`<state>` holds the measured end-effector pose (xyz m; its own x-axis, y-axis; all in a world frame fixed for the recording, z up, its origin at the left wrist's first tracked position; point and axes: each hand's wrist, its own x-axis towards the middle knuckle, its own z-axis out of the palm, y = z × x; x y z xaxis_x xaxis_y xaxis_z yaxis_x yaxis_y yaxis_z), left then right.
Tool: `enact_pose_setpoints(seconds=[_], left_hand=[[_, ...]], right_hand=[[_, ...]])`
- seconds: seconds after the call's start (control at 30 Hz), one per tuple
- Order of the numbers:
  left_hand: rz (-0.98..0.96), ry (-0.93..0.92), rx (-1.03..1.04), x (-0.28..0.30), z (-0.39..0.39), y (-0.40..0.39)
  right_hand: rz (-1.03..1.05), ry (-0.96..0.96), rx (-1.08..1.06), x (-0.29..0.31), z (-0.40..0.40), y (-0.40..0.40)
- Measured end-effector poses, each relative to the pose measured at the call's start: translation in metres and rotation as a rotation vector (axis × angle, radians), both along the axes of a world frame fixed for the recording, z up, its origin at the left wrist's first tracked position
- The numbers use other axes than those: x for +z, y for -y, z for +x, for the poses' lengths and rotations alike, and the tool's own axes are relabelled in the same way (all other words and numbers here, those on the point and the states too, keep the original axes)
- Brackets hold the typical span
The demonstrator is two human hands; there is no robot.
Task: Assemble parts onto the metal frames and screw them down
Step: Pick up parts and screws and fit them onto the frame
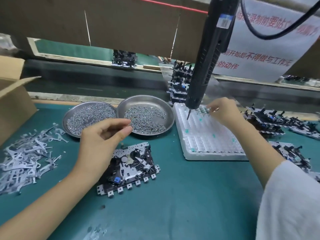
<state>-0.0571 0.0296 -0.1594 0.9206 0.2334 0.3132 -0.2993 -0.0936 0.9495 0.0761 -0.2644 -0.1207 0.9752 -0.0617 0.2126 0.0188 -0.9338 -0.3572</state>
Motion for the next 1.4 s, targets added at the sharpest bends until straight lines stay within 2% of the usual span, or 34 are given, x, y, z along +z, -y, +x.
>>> enact_pose_setpoints(seconds=[0.27, 0.43, 0.53, 0.67, 0.77, 0.83, 0.9, 0.97, 1.13, 1.2, 1.4], left_hand=[[-0.069, -0.036, -0.017, 0.000, 0.002, 0.000], [-0.069, -0.026, -0.030, 0.000, 0.002, 0.001], [-0.079, -0.026, -0.022, 0.000, 0.002, -0.001], [-0.048, -0.016, -0.019, 0.001, 0.000, -0.001], [-0.032, -0.014, -0.015, 0.000, -0.001, 0.000], [-0.034, -0.014, -0.029, 0.000, -0.002, 0.002], [-0.042, -0.010, -0.049, 0.000, -0.003, 0.004], [-0.039, -0.004, -0.071, 0.001, -0.005, 0.006], [-0.017, 0.016, -0.122, 0.003, -0.009, 0.010], [-0.001, 0.025, -0.139, 0.002, -0.010, 0.011], [0.039, 0.023, -0.158, -0.003, -0.011, 0.012]], right_hand=[[-0.447, 0.027, 0.129, -0.006, 0.019, -0.005], [-0.512, 0.059, 0.148, -0.007, 0.021, -0.003], [-0.471, 0.106, 0.137, -0.003, 0.013, -0.003], [-0.239, 0.151, 0.090, 0.012, -0.012, -0.007], [-0.014, -0.123, 0.131, 0.023, -0.049, -0.021], [0.219, -0.331, 0.230, 0.022, -0.074, -0.037], [0.482, -0.422, 0.359, 0.015, -0.095, -0.057], [0.697, -0.403, 0.424, 0.003, -0.107, -0.079], [1.087, -0.300, 0.446, -0.022, -0.115, -0.111], [1.193, -0.299, 0.426, -0.030, -0.117, -0.113], [1.245, -0.391, 0.438, -0.041, -0.121, -0.112]])
